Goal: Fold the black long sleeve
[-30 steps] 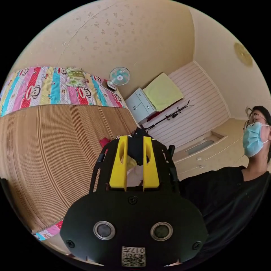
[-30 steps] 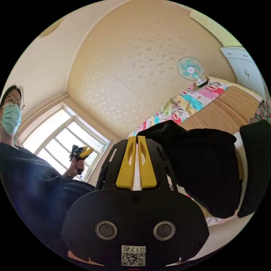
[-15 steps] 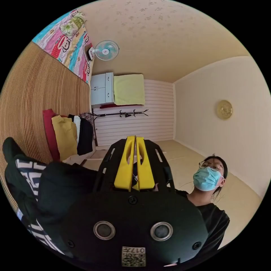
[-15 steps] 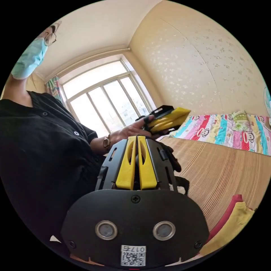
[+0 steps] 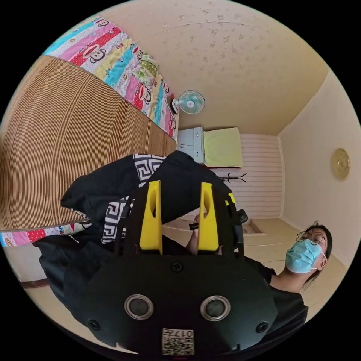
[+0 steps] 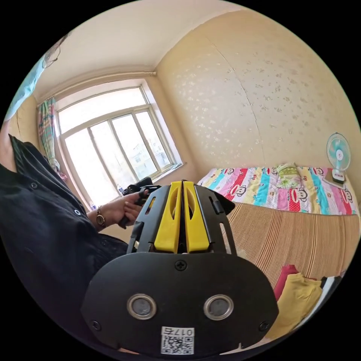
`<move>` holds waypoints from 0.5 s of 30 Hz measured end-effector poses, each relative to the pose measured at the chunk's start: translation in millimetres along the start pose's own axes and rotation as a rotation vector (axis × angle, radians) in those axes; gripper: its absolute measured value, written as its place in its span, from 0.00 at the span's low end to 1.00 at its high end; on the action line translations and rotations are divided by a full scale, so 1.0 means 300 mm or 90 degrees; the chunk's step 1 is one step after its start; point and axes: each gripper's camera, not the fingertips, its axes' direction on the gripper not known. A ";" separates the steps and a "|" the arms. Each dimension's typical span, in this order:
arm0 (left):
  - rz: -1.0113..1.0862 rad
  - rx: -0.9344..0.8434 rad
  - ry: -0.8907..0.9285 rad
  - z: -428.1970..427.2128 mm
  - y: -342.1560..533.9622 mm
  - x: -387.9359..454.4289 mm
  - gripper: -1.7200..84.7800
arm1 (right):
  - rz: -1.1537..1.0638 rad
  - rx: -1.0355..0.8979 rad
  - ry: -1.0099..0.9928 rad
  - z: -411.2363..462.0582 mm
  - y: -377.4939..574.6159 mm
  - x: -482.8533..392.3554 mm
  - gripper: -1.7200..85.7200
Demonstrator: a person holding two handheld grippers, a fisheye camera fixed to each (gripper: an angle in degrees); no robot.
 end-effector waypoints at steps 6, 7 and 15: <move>-0.100 -0.059 0.211 0.117 -0.031 -0.181 0.11 | -0.096 -0.109 -0.072 0.175 0.052 -0.151 0.03; -0.088 -0.043 0.246 0.110 -0.039 -0.201 0.03 | -0.099 -0.117 -0.076 0.190 0.061 -0.161 0.03; 0.174 -0.101 0.282 0.007 -0.108 -0.025 0.01 | -0.130 -0.128 -0.070 0.219 0.102 -0.171 0.03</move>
